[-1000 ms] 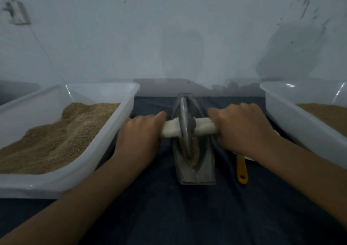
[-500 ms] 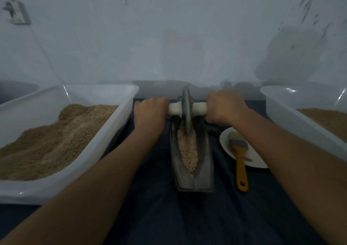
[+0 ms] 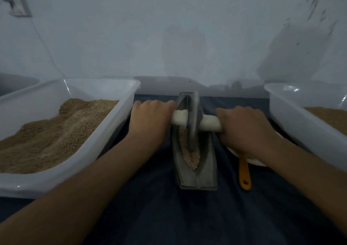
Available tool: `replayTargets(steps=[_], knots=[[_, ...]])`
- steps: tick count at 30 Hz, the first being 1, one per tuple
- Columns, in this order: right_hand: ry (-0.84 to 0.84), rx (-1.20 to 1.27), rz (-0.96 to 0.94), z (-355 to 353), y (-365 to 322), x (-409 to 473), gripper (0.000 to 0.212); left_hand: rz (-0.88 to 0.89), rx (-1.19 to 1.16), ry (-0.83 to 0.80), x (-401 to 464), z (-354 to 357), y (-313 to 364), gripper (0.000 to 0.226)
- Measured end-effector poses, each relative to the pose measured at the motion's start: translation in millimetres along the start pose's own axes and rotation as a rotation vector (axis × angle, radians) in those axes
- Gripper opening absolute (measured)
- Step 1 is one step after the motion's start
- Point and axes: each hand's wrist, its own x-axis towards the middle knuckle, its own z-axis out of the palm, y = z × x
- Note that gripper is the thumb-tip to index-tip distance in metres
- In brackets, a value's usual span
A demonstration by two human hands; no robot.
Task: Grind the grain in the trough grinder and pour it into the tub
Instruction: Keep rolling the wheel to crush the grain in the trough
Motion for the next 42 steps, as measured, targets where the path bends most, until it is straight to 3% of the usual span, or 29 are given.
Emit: replayTargets(steps=[5,9,12,16,20,22,25,27,30,35,39,42], knots=[[-0.188,0.113,0.056,10,5,78,0.026,-0.113,-0.005,-0.111,53,20,1,0.017],[-0.190,0.085,0.075,11,0,79,0.026,-0.125,-0.027,-0.068,48,23,2,0.016],[-0.018,0.007,-0.023,-1,-8,49,0.025,-0.083,-0.058,-0.031,14,19,-5,0.019],[0.251,-0.011,-0.185,-12,-14,-5,0.026,0.034,0.049,-0.057,-35,-7,-13,0.044],[0.324,-0.011,-0.242,-22,-5,-20,0.038,0.050,0.061,-0.115,-48,-21,-11,0.040],[0.259,-0.024,-0.230,-21,-8,-7,0.045,-0.008,-0.020,-0.172,-34,-15,-9,0.037],[0.025,-0.043,-0.127,-2,-6,30,0.026,-0.042,-0.011,-0.180,1,-4,-1,0.028],[-0.114,0.017,-0.023,9,0,59,0.028,-0.051,0.055,-0.179,28,2,4,0.025],[-0.160,0.084,0.055,20,4,79,0.030,-0.069,0.081,-0.199,56,5,11,0.027],[0.016,0.119,0.005,18,2,39,0.029,0.012,0.084,-0.163,29,-5,8,0.032],[0.180,-0.028,-0.173,2,-2,-8,0.046,0.102,0.102,-0.140,-18,-26,-4,0.037],[0.186,-0.092,-0.190,-9,-1,-24,0.059,0.127,0.074,-0.144,-31,-30,-5,0.038]])
